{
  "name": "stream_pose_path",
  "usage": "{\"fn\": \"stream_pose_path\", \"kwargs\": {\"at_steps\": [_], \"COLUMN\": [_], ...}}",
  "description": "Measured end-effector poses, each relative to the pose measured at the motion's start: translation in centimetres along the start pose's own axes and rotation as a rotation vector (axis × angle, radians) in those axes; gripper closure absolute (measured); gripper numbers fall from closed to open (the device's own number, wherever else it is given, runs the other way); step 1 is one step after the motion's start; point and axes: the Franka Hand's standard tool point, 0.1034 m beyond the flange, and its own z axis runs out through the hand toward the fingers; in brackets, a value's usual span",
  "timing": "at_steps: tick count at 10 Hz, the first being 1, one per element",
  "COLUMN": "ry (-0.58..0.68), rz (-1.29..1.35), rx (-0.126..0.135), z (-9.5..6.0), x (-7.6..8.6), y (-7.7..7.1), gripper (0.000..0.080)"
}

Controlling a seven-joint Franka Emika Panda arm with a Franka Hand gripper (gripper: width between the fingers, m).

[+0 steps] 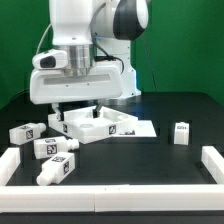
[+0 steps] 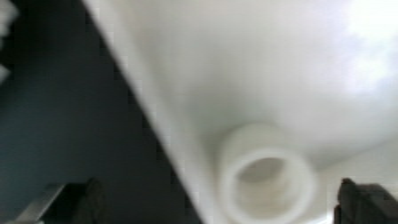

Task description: Assemble one leg

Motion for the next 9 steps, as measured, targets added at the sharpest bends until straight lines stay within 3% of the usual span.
{"fn": "stream_pose_path", "kwargs": {"at_steps": [1,2,9], "ry": [0.002,0.035,0.036], "rz": [0.016,0.094,0.01], "rx": [0.008,0.001,-0.009], "z": [-0.1,-0.6,-0.4], "x": [-0.9,-1.7,-2.1], "y": [0.5,2.1,2.6], "gripper": [0.0151,0.0151,0.0151]}}
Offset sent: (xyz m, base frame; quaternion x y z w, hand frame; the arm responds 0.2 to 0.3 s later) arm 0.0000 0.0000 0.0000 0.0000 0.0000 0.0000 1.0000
